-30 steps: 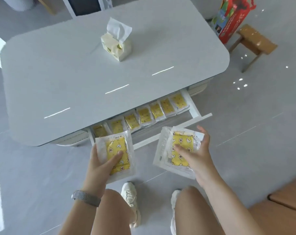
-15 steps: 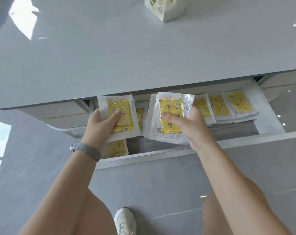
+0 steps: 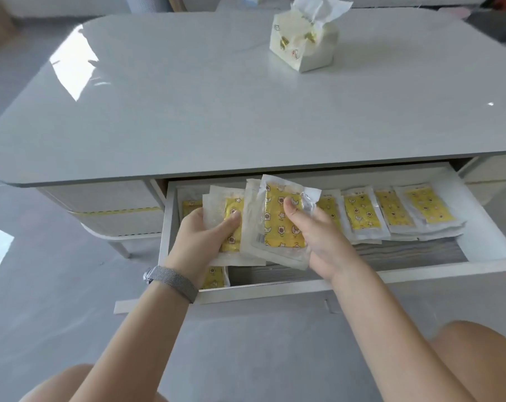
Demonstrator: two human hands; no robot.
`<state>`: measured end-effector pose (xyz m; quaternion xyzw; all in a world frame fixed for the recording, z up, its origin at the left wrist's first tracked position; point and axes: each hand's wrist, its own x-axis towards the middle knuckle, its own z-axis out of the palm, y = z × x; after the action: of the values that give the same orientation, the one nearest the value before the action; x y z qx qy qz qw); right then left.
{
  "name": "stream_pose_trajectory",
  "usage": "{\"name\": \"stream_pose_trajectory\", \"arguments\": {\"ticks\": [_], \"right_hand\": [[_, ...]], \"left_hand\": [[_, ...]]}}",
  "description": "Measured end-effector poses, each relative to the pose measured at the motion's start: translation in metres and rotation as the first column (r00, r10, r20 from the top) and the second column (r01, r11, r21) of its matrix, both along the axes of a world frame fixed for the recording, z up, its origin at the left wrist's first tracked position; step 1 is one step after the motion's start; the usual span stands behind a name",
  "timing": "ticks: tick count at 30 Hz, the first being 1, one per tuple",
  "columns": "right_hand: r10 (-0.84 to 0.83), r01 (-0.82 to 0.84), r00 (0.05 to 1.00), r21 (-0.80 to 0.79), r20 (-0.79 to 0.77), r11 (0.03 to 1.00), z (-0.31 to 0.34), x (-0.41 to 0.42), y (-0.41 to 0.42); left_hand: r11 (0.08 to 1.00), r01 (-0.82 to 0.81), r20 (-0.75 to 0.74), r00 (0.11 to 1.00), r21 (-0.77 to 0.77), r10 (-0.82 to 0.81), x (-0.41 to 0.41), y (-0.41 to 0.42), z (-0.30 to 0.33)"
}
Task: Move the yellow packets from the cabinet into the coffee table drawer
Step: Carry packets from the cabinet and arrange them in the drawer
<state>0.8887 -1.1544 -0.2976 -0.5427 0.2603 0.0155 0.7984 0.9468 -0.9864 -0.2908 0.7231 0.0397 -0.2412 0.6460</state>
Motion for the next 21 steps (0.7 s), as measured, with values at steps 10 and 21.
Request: {"name": "stream_pose_trajectory", "arguments": {"ticks": [10, 21], "right_hand": [[0.042, -0.042, 0.999, -0.005, -0.028, 0.999, -0.009, -0.002, -0.002], [0.036, -0.028, 0.997, -0.112, 0.066, 0.993, -0.024, 0.002, -0.003]], "left_hand": [[1.0, 0.0, -0.104, 0.995, 0.017, 0.002, -0.003, -0.028, -0.006], [0.998, 0.059, -0.09, 0.994, 0.036, -0.056, -0.003, -0.045, -0.016]]}}
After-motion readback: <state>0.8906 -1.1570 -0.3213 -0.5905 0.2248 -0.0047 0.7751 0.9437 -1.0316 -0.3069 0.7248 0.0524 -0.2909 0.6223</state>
